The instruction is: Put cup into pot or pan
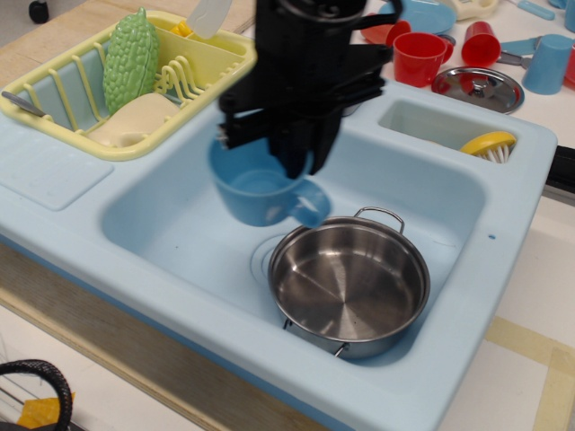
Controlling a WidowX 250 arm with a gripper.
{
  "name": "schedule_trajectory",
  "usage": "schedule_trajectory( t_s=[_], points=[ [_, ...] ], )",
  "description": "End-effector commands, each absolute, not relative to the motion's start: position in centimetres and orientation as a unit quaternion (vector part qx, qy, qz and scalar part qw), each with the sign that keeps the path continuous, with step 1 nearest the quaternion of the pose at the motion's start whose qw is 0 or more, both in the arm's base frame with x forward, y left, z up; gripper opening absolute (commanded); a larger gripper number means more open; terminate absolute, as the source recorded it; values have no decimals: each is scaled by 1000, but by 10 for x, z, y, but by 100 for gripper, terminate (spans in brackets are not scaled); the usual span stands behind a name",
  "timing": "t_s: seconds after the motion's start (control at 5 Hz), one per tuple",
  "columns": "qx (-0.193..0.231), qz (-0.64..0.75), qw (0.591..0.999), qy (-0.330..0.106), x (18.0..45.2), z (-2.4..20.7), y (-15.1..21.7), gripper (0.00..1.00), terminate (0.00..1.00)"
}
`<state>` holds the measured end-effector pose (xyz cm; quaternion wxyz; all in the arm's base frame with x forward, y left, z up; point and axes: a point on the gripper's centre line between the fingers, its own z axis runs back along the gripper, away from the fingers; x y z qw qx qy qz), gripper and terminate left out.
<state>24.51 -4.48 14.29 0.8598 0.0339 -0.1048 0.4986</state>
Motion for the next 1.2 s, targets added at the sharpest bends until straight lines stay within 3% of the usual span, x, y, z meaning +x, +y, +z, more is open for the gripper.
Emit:
schedule_trajectory(
  t_s=[0.0,0.4,0.6,0.8,1.0],
  points=[
    [-7,491,865,-108,254,140,-71,0,0],
    [-27,501,864,-39,243,108,-84,0,0],
    [-48,502,863,-19,238,92,-82,100,0],
    [-48,502,863,-19,238,92,-82,100,0],
    [-48,502,863,-19,238,92,-82,100,100]
  ],
)
